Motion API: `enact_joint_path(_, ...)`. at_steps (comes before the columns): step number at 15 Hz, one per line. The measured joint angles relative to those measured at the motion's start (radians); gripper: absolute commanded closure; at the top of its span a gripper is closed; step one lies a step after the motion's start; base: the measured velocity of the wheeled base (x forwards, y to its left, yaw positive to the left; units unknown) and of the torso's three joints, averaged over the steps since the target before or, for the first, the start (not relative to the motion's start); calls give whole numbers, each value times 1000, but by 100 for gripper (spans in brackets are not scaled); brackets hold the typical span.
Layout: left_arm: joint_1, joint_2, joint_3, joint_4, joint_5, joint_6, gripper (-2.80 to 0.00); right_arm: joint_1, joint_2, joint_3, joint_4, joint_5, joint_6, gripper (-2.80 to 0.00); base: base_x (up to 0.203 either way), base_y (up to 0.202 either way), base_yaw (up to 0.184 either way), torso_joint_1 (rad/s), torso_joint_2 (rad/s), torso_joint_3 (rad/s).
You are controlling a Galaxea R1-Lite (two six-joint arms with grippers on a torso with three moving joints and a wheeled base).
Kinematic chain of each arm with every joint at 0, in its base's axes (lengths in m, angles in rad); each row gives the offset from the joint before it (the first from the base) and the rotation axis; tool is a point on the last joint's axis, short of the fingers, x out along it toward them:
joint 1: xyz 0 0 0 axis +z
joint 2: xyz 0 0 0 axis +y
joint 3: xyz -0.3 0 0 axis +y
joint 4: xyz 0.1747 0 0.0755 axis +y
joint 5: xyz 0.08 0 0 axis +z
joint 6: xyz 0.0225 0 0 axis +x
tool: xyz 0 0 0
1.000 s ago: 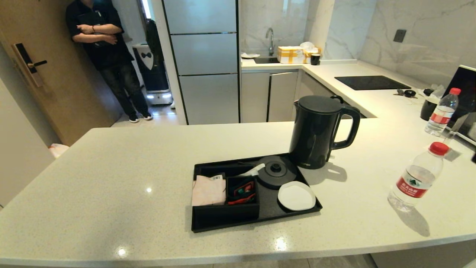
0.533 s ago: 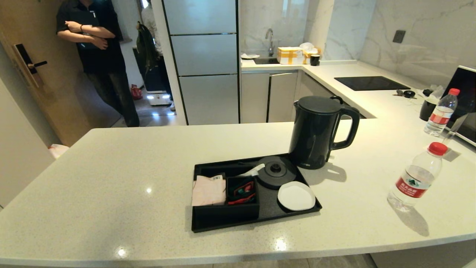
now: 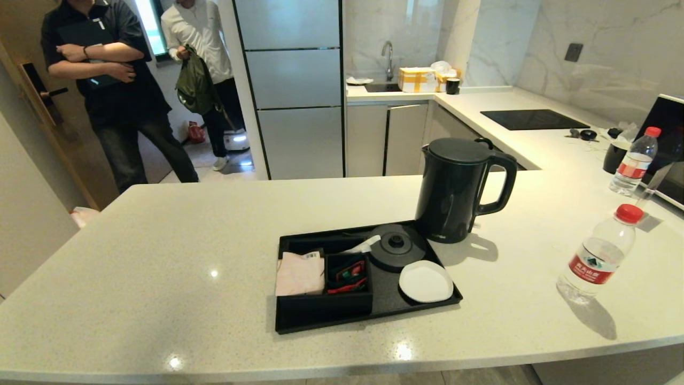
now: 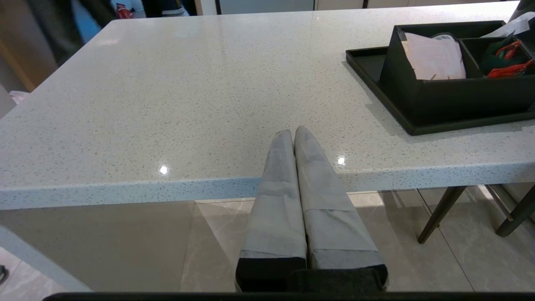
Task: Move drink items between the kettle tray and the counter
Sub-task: Return the kettle to its original position
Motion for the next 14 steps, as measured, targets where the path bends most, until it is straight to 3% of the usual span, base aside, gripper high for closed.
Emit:
enact_joint_path(2,0,0,0,0,0,0,0,-1,-18,61,-137,283,67,0,0,0,0,0,0,0)
enact_joint_path(3,0,0,0,0,0,0,0,-2,-22,73,-171,393,96,0,0,0,0,0,0,0)
enact_joint_path(4,0,0,0,0,0,0,0,-2,-24,69,-162,453,106,0,0,0,0,0,0,0)
enact_joint_path(5,0,0,0,0,0,0,0,-2,-26,54,-106,452,114,0,0,0,0,0,0,0)
enact_joint_path(7,0,0,0,0,0,0,0,-2,-27,32,38,370,121,0,0,0,0,0,0,0)
enact_joint_path(9,0,0,0,0,0,0,0,-2,-27,26,54,356,115,0,0,0,0,0,0,0)
enact_joint_path(12,0,0,0,0,0,0,0,-2,-27,45,60,330,-39,0,0,0,0,0,0,0)
enact_joint_path(14,0,0,0,0,0,0,0,-2,-27,49,66,335,-51,0,0,0,0,0,0,0)
